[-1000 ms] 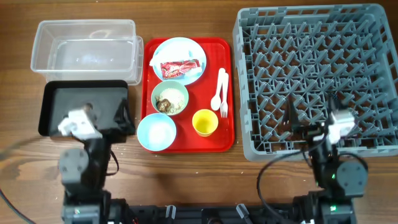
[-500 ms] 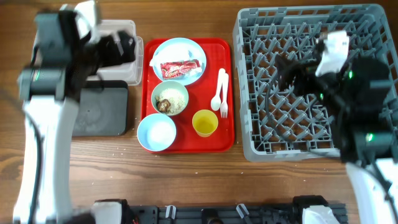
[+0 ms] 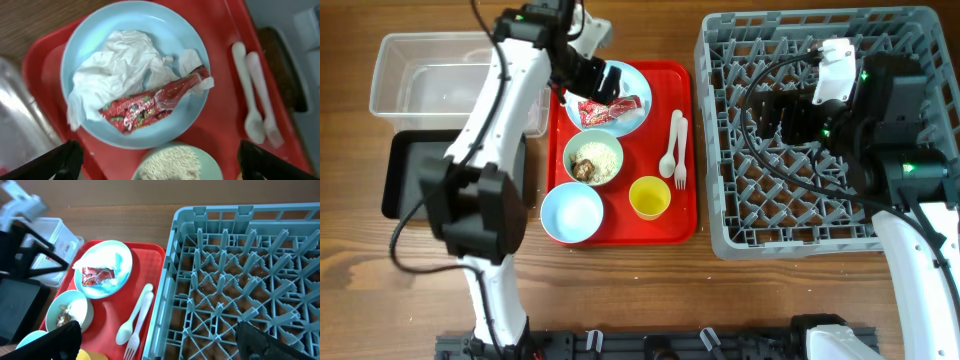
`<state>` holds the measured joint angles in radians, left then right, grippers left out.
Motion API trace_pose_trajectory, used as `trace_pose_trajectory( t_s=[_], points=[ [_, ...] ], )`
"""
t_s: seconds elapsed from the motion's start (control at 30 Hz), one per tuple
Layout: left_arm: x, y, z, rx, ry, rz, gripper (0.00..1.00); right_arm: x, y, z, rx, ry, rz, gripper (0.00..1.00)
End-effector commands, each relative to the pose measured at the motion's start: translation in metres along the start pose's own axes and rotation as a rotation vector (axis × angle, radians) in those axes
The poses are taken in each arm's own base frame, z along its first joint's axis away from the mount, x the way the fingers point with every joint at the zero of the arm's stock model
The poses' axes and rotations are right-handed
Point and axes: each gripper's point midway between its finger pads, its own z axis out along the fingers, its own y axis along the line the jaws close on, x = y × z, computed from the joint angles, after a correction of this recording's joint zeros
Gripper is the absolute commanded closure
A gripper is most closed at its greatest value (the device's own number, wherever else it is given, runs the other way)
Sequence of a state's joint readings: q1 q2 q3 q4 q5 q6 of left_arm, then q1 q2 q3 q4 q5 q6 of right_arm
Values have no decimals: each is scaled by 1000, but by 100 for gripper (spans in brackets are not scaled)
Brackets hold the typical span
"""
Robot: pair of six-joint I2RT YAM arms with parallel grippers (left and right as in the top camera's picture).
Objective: Sort waste into correct bins and load items into the dishwasher rack
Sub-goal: 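Grasp the tissue and red wrapper on the plate with the left gripper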
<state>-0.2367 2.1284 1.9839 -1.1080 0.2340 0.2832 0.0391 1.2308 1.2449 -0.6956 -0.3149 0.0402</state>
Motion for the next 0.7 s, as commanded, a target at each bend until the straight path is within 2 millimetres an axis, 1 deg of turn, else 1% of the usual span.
trace_pose_trajectory(
  t_s=[0.0, 0.1, 0.2, 0.37, 0.43, 0.47, 0.53, 0.63, 0.67],
  points=[
    [-1, -2, 44, -9, 50, 158, 0, -8, 4, -3, -22, -15, 9, 0],
    [-4, 6, 76, -57, 59, 177, 0, -8, 4, -3, -22, -13, 9, 0],
    [-9, 11, 94, -65, 41, 181, 0, -7, 4, -3, -22, -10, 10, 0],
    [-11, 16, 113, -67, 32, 181, 0, -7, 4, -3, -22, -10, 10, 0],
    [-7, 17, 120, -63, 45, 178, 0, -7, 4, -3, -22, -10, 10, 0],
    [-5, 16, 123, -59, 55, 173, 2, -7, 4, -3, -22, -10, 10, 0],
    [5, 13, 133, -29, 87, 166, 13, -7, 4, -3, -22, -10, 10, 0],
    [10, 13, 138, -23, 107, 162, 31, -6, 3, -2, -18, -8, 11, 0],
    [10, 13, 138, -24, 104, 162, 41, -6, 3, -2, -18, -7, 12, 0]
  ],
)
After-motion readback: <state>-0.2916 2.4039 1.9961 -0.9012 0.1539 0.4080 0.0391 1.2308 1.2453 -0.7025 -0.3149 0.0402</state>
